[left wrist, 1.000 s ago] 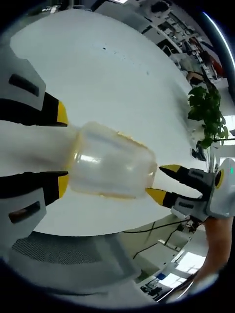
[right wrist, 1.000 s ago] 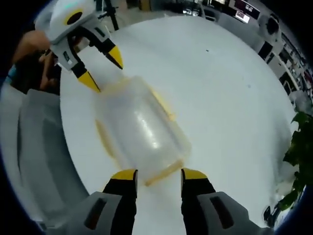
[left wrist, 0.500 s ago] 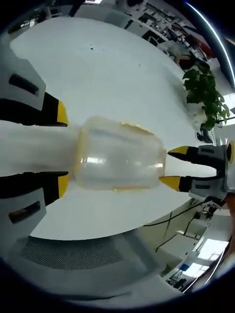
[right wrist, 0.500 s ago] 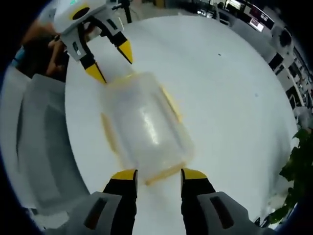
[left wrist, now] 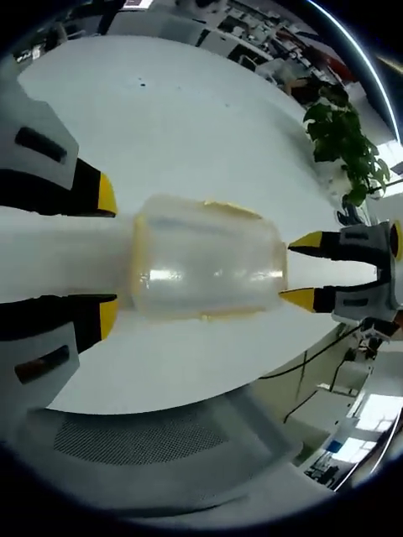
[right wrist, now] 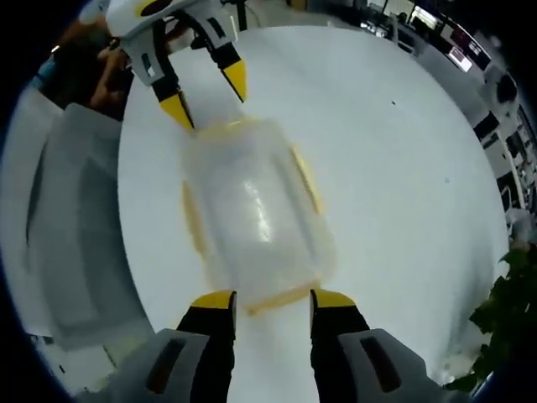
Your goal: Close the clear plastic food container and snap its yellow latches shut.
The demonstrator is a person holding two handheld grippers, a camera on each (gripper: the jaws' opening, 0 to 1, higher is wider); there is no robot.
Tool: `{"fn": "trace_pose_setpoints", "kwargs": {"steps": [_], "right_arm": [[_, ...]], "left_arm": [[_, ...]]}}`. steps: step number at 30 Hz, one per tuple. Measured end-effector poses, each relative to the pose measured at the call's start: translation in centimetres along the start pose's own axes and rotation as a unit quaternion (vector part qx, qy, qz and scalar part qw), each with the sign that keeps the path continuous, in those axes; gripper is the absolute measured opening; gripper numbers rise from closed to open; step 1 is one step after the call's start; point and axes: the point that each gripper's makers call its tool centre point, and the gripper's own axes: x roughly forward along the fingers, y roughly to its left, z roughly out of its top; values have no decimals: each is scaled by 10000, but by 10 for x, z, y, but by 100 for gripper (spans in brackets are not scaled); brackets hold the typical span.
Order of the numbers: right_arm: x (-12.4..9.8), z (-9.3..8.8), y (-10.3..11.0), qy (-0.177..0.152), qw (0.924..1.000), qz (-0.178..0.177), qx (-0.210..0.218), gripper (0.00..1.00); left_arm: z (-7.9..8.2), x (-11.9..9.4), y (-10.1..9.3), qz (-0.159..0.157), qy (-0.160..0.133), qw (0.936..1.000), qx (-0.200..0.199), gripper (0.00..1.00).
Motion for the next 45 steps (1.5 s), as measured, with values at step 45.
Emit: {"fn": "trace_pose_setpoints", "kwargs": {"steps": [45], "right_arm": [[3,18,3,-40,9963,75,-859,30]], "left_arm": [[36,6,4,-41,-232,9981,575,36]]}}
